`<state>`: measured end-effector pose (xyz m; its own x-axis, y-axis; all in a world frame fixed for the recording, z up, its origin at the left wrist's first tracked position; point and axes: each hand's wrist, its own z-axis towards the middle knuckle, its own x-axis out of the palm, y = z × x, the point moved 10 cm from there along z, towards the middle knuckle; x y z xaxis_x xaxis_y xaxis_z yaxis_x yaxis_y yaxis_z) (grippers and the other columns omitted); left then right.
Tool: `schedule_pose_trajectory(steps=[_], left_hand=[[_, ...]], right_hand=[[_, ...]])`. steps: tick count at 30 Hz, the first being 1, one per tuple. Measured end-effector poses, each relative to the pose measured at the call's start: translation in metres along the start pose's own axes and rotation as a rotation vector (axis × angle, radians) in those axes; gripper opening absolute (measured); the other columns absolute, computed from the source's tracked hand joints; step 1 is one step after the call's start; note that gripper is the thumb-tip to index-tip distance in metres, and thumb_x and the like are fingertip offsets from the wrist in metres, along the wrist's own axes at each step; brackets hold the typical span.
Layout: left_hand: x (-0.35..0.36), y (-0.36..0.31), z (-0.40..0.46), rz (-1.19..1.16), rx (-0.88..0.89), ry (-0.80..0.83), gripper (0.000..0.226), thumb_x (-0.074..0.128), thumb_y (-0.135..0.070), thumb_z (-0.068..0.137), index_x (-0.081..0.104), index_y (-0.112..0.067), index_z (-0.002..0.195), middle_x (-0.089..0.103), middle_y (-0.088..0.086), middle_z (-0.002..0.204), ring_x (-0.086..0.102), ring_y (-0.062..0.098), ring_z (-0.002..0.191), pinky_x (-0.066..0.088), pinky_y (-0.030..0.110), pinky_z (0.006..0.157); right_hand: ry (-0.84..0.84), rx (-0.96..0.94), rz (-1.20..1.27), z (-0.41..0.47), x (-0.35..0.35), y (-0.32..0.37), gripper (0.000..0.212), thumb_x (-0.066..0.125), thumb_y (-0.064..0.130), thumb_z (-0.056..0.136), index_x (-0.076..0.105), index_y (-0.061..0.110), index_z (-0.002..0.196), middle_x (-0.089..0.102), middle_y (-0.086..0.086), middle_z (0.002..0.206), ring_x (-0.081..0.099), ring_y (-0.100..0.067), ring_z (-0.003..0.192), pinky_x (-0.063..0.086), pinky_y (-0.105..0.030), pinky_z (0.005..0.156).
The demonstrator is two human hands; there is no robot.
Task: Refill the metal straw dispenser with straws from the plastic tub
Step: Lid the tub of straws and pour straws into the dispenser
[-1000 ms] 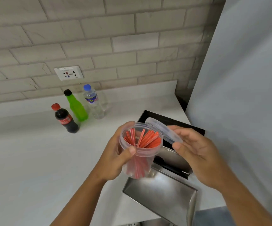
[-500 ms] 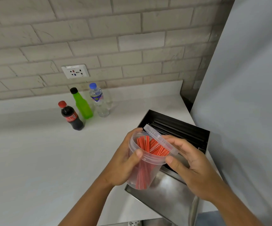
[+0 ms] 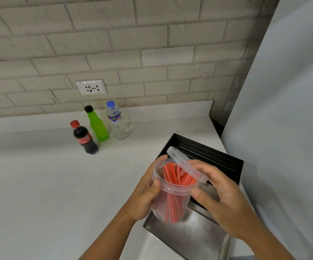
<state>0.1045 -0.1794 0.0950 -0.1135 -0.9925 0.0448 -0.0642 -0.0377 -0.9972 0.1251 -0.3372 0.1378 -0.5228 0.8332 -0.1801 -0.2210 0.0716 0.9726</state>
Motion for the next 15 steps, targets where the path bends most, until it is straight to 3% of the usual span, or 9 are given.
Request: schedule_pose_trajectory(steps=[3,5,8,10,13,15], left_hand=[[0.003,-0.013,0.004,0.068,0.058,-0.002,0.082,0.05,-0.072,0.093,0.042,-0.015,0.152,0.062,0.006,0.139,0.062,0.019,0.129,0.05,0.03,0.106],[0.002,-0.018,0.005,0.081,0.067,-0.023,0.093,0.045,-0.078,0.09,0.038,-0.01,0.153,0.06,0.007,0.14,0.06,0.021,0.132,0.048,0.032,0.109],[0.0,-0.017,0.006,0.128,0.075,-0.04,0.098,0.037,-0.084,0.089,0.037,-0.011,0.155,0.061,-0.004,0.14,0.058,0.018,0.135,0.047,0.03,0.111],[-0.001,-0.015,0.008,0.161,0.059,-0.04,0.087,0.03,-0.084,0.09,0.039,-0.025,0.154,0.062,-0.015,0.138,0.057,0.014,0.135,0.047,0.025,0.109],[0.001,-0.011,0.01,0.193,-0.022,-0.014,0.064,0.022,-0.091,0.084,0.038,-0.066,0.141,0.057,-0.036,0.136,0.053,-0.006,0.135,0.047,0.011,0.1],[0.001,-0.013,0.009,0.201,-0.04,-0.003,0.066,0.021,-0.092,0.084,0.035,-0.067,0.143,0.056,-0.032,0.141,0.051,-0.005,0.138,0.047,0.018,0.107]], right_hand=[[0.04,-0.004,-0.056,0.0,0.006,0.002,0.053,0.074,0.04,0.092,0.057,0.036,0.142,0.063,0.007,0.143,0.061,-0.017,0.134,0.053,-0.028,0.105],[0.023,-0.045,-0.108,0.002,0.008,0.006,0.049,0.075,0.035,0.093,0.059,0.032,0.14,0.062,0.008,0.143,0.057,-0.016,0.137,0.049,-0.021,0.106],[0.007,-0.072,-0.101,0.005,0.008,0.007,0.045,0.075,0.023,0.097,0.061,0.027,0.139,0.063,0.007,0.142,0.057,-0.016,0.137,0.049,-0.019,0.105],[0.009,-0.064,-0.063,0.006,0.007,0.005,0.045,0.075,0.025,0.097,0.061,0.029,0.139,0.063,0.007,0.141,0.059,-0.015,0.136,0.051,-0.018,0.103],[0.009,-0.047,-0.021,0.008,0.003,0.005,0.044,0.072,0.039,0.096,0.061,0.036,0.138,0.064,0.007,0.14,0.06,-0.013,0.133,0.051,-0.016,0.1],[0.025,-0.033,0.039,0.009,0.003,0.005,0.043,0.07,0.04,0.097,0.062,0.035,0.138,0.065,0.005,0.139,0.061,-0.014,0.132,0.053,-0.017,0.098]])
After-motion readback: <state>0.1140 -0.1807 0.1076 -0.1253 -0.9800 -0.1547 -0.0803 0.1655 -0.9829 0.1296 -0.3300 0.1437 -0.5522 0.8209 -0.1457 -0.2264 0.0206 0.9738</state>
